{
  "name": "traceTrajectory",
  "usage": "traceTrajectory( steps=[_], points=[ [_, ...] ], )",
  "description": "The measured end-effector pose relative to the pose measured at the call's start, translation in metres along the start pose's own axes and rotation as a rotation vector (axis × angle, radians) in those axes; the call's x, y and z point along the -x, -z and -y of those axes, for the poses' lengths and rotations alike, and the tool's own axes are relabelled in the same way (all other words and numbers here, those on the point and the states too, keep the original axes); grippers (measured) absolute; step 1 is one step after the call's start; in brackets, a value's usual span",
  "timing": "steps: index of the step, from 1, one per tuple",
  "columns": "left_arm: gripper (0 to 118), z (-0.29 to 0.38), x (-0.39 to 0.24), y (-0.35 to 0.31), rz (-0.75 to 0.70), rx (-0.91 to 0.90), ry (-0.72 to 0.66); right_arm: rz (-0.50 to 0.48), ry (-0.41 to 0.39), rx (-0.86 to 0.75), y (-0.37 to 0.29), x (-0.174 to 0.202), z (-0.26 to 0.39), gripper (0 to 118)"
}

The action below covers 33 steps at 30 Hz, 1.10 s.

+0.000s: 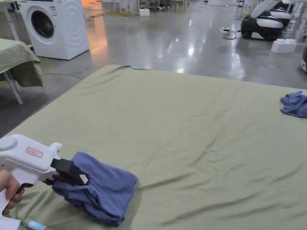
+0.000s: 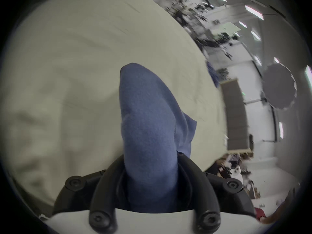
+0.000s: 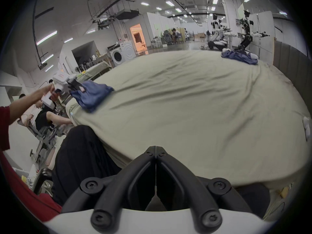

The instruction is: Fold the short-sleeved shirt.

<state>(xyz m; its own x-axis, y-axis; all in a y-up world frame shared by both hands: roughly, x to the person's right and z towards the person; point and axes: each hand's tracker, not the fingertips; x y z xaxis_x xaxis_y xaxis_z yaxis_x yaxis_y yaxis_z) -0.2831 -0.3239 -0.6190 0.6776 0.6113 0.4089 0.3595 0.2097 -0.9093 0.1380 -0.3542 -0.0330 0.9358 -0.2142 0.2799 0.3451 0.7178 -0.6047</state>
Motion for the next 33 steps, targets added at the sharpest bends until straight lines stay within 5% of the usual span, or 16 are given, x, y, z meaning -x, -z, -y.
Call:
traceTrajectory(
  steps=[5, 8, 12, 15, 18, 21, 24, 27, 30, 33],
  points=[
    [34, -0.032, 0.059, -0.053, -0.105, -0.022, -0.087, -0.015, 0.068, 0.038, 0.019, 0.018, -0.004, 3],
    [63, -0.044, 0.075, -0.056, -0.219, 0.060, -0.076, -0.030, 0.080, 0.037, 0.025, 0.025, -0.018, 3],
    [80, -0.051, 0.074, -0.061, -0.494, 0.142, -0.061, -0.034, 0.061, 0.028, 0.024, 0.031, -0.035, 3],
    [80, -0.056, 0.051, -0.085, -0.618, 0.115, 0.015, -0.050, 0.049, -0.009, 0.015, 0.034, -0.045, 3],
    [80, -0.051, 0.004, -0.122, -0.640, -0.095, 0.097, -0.058, 0.046, -0.055, 0.004, 0.036, -0.054, 3],
    [80, -0.006, -0.085, -0.150, -0.627, -0.445, 0.339, -0.052, 0.043, -0.137, -0.016, 0.036, -0.064, 3],
    [79, 0.055, -0.148, -0.162, -0.458, -0.799, 0.523, -0.015, 0.045, -0.245, -0.044, 0.029, -0.076, 3],
    [66, 0.131, -0.209, -0.138, -0.204, -1.035, 0.567, 0.058, 0.003, -0.375, -0.079, 0.023, -0.093, 3],
    [5, 0.197, -0.258, -0.101, -0.079, -1.227, 0.628, 0.184, -0.061, -0.482, -0.117, 0.019, -0.109, 3],
    [0, 0.232, -0.289, -0.071, -0.004, -1.269, 0.622, 0.294, -0.080, -0.569, -0.145, 0.014, -0.118, 3]
  ],
)
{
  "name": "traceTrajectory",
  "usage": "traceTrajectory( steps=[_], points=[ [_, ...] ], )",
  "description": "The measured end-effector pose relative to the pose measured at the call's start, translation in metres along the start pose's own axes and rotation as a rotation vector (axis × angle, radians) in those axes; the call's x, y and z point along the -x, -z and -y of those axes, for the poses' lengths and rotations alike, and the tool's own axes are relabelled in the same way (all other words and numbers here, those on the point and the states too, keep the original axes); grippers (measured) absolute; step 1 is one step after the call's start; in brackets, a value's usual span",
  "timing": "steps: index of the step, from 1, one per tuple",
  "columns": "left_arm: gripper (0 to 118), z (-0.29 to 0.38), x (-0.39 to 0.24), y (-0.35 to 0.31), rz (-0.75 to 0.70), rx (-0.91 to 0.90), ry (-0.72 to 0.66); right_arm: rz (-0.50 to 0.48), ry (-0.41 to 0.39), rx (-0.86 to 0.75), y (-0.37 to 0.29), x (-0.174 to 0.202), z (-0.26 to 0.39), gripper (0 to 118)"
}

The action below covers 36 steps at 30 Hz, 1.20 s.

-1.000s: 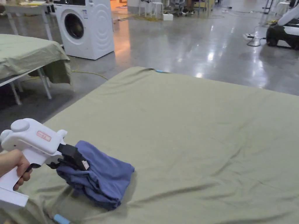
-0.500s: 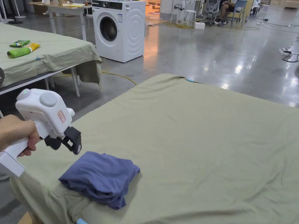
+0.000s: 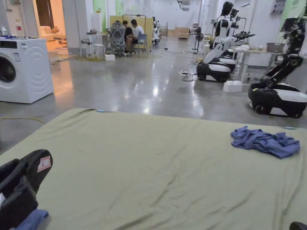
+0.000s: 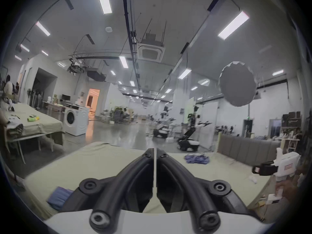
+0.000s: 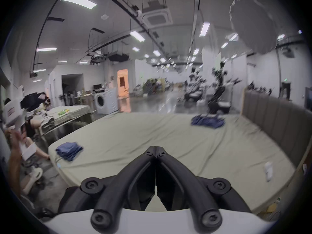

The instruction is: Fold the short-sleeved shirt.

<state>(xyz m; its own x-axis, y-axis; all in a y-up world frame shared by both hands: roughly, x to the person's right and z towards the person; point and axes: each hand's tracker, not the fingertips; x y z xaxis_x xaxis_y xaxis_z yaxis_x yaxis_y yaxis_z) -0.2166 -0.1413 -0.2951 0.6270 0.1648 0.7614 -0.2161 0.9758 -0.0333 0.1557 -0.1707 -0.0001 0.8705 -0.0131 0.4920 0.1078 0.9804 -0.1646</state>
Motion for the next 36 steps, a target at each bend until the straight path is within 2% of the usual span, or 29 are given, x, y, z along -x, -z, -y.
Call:
traceTrajectory(
  steps=[1, 2, 4, 5, 7, 9, 14, 22, 30, 36],
  points=[
    [0, 0.009, -0.017, 0.002, 0.024, -0.002, 0.005, 0.018, 0.000, -0.034, -0.006, -0.006, -0.003, 3],
    [0, 0.017, -0.033, -0.001, -0.031, -0.014, 0.030, 0.041, 0.007, -0.046, -0.009, -0.012, -0.004, 3],
    [0, 0.028, -0.049, -0.003, -0.020, 0.003, 0.063, 0.060, 0.006, -0.049, -0.016, -0.021, -0.004, 3],
    [0, 0.036, -0.057, 0.000, -0.073, 0.011, 0.099, 0.066, 0.009, -0.048, -0.019, -0.025, -0.003, 3],
    [0, 0.047, -0.061, 0.005, -0.047, 0.095, 0.131, 0.067, 0.018, -0.044, -0.022, -0.034, 0.004, 3],
    [0, 0.059, -0.070, 0.007, -0.081, 0.147, 0.132, 0.067, 0.027, -0.030, -0.022, -0.040, 0.009, 3],
    [0, 0.078, -0.074, 0.005, -0.110, 0.228, 0.170, 0.082, 0.052, -0.010, -0.026, -0.046, 0.023, 3],
    [0, 0.079, -0.067, 0.008, -0.127, 0.241, 0.148, 0.089, 0.076, 0.007, -0.022, -0.048, 0.025, 3],
    [0, 0.077, -0.071, 0.016, -0.133, 0.233, 0.174, 0.117, 0.069, 0.010, -0.021, -0.049, 0.025, 3],
    [0, 0.080, -0.074, 0.024, -0.138, 0.241, 0.180, 0.178, 0.048, 0.034, -0.014, -0.051, 0.027, 3]
  ],
)
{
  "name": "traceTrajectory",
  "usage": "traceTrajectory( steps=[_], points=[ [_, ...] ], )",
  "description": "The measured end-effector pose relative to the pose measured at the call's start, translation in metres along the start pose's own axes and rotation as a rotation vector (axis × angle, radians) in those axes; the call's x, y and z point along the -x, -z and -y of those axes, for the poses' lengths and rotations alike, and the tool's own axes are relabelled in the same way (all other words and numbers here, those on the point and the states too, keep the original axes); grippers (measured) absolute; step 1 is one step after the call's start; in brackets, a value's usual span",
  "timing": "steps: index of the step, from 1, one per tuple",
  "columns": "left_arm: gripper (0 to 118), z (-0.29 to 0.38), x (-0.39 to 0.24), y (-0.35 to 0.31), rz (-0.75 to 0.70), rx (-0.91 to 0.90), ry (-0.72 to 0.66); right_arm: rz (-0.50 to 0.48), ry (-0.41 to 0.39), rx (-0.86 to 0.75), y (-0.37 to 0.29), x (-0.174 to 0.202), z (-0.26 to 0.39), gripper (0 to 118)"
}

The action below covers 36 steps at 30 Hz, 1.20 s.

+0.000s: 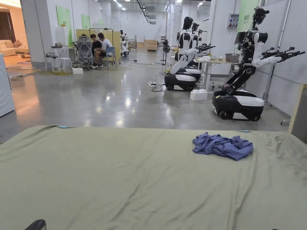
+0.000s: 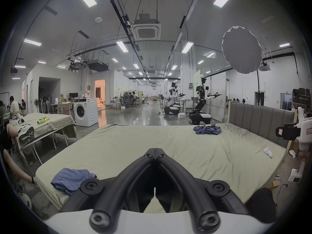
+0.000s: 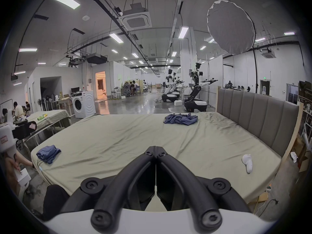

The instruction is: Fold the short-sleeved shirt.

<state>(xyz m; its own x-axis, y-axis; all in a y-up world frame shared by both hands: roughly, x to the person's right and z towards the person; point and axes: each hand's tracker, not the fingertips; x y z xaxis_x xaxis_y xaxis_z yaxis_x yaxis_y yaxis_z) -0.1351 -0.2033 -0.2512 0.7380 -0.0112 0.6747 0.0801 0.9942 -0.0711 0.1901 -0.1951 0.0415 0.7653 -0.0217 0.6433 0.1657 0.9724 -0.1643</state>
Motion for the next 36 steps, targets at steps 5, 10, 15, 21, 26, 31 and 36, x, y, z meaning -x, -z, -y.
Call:
traceTrajectory(
  steps=[5, 10, 15, 21, 26, 31, 36],
  points=[
    [0, 0.001, 0.000, 0.003, 0.007, 0.007, -0.010, -0.003, 0.006, 0.006, 0.002, 0.000, 0.000, 3],
    [0, 0.004, 0.001, 0.005, 0.001, 0.032, -0.018, -0.006, -0.002, 0.011, 0.004, 0.001, -0.001, 3],
    [0, 0.006, 0.000, 0.010, -0.005, 0.060, -0.012, -0.007, -0.004, 0.019, 0.008, 0.001, 0.000, 3],
    [0, 0.006, -0.002, 0.011, 0.017, 0.057, -0.019, -0.010, 0.003, 0.022, 0.009, 0.000, 0.000, 3],
    [0, 0.008, -0.001, 0.012, 0.005, 0.066, -0.021, -0.008, 0.009, 0.027, 0.009, -0.001, 0.001, 3],
    [115, 0.004, -0.002, 0.016, 0.008, 0.030, -0.011, 0.015, -0.019, 0.053, 0.012, 0.002, -0.001, 19],
    [118, 0.006, 0.000, -0.008, -0.003, 0.004, -0.039, 0.061, -0.041, 0.054, 0.016, 0.004, 0.000, 93]
  ],
)
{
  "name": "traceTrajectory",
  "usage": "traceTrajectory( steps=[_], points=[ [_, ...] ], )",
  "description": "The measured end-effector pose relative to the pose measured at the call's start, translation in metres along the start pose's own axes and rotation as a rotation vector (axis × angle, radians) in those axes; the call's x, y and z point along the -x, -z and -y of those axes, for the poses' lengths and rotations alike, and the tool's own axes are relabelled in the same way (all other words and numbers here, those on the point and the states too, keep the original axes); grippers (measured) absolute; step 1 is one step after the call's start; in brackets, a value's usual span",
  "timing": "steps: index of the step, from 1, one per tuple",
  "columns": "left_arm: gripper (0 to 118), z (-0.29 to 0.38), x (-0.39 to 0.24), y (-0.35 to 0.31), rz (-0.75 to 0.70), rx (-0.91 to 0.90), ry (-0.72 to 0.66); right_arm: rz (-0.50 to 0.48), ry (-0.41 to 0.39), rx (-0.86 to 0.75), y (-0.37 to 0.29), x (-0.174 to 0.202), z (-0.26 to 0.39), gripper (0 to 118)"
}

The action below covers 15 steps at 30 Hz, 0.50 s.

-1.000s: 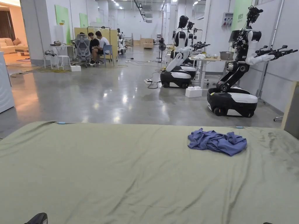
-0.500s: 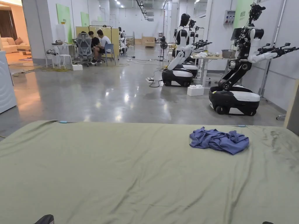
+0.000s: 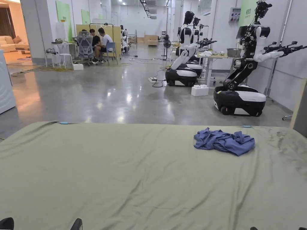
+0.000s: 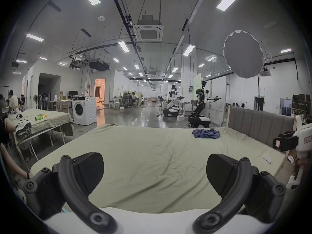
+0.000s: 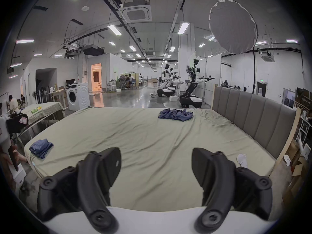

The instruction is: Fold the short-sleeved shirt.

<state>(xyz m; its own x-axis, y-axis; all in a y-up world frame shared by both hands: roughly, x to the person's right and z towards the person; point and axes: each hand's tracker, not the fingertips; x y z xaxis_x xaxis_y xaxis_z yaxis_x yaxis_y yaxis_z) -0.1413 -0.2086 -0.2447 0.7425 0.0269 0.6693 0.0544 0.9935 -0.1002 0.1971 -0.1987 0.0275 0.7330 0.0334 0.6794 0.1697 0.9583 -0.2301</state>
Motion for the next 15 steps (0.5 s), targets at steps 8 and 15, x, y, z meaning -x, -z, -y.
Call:
traceTrajectory(
  steps=[8, 15],
  points=[
    [118, 0.000, 0.006, 0.043, 0.102, 0.066, -0.178, 0.044, 0.019, -0.045, -0.003, 0.000, -0.004, 118],
    [118, -0.006, 0.007, 0.046, 0.074, 0.095, -0.236, 0.022, 0.037, -0.031, 0.000, -0.001, -0.002, 118]
  ],
)
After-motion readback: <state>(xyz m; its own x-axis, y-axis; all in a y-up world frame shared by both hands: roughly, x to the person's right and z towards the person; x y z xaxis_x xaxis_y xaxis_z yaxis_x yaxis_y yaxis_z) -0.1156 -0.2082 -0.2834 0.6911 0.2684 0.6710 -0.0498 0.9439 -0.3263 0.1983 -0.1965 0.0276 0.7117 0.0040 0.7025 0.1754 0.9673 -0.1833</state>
